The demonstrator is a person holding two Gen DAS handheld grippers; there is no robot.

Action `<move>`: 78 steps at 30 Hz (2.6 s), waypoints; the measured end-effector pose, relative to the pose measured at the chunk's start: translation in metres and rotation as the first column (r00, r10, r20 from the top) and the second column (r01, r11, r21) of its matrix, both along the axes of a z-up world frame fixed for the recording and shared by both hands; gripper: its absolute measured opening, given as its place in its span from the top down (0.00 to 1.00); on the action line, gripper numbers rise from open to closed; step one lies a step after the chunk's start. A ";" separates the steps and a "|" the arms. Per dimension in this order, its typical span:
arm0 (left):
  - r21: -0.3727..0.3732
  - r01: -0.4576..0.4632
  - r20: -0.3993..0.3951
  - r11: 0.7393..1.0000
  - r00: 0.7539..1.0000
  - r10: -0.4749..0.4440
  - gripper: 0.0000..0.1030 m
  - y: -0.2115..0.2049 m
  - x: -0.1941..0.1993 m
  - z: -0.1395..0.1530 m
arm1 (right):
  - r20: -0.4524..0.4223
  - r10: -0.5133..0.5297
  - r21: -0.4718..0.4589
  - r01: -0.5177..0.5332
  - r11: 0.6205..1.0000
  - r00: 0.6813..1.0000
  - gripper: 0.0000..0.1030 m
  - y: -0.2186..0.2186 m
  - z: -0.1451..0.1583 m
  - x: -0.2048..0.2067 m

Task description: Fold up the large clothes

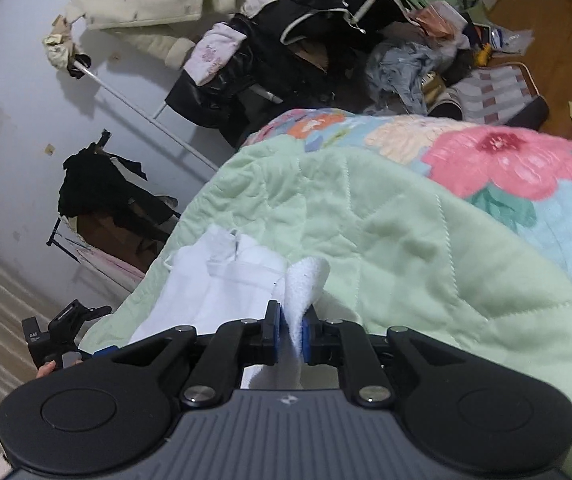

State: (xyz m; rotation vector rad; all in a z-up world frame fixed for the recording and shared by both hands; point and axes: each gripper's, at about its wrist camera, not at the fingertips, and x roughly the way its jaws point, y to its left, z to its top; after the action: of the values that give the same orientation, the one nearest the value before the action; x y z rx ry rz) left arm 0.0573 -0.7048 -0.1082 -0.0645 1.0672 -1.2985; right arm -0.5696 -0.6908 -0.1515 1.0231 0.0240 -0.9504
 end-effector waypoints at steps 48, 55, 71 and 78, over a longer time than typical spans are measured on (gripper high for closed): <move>0.130 0.167 0.264 0.977 0.944 -0.197 0.14 -0.004 -0.097 -0.005 | -0.344 0.386 0.027 -0.402 0.915 0.856 0.47 -0.163 0.110 0.235; 0.108 0.230 0.245 0.967 0.937 -0.250 0.14 -0.005 -0.102 -0.004 | -0.477 0.368 0.170 -0.327 0.930 0.798 0.34 -0.237 0.071 0.334; 0.149 0.108 0.144 0.983 0.981 -0.129 0.14 0.010 -0.096 -0.017 | -0.406 0.313 -0.094 -0.380 0.920 0.859 0.73 -0.238 0.084 0.364; 0.298 0.232 0.265 0.926 0.912 -0.314 0.07 0.038 -0.145 0.011 | -0.330 0.337 0.048 -0.340 0.939 0.882 0.32 -0.187 0.117 0.267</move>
State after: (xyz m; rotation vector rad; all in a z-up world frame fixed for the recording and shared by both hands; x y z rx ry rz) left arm -0.0879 -0.6666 -0.0973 0.4921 0.9879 -1.3534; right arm -0.3025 -0.8776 -0.0349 0.8024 0.4683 -0.7886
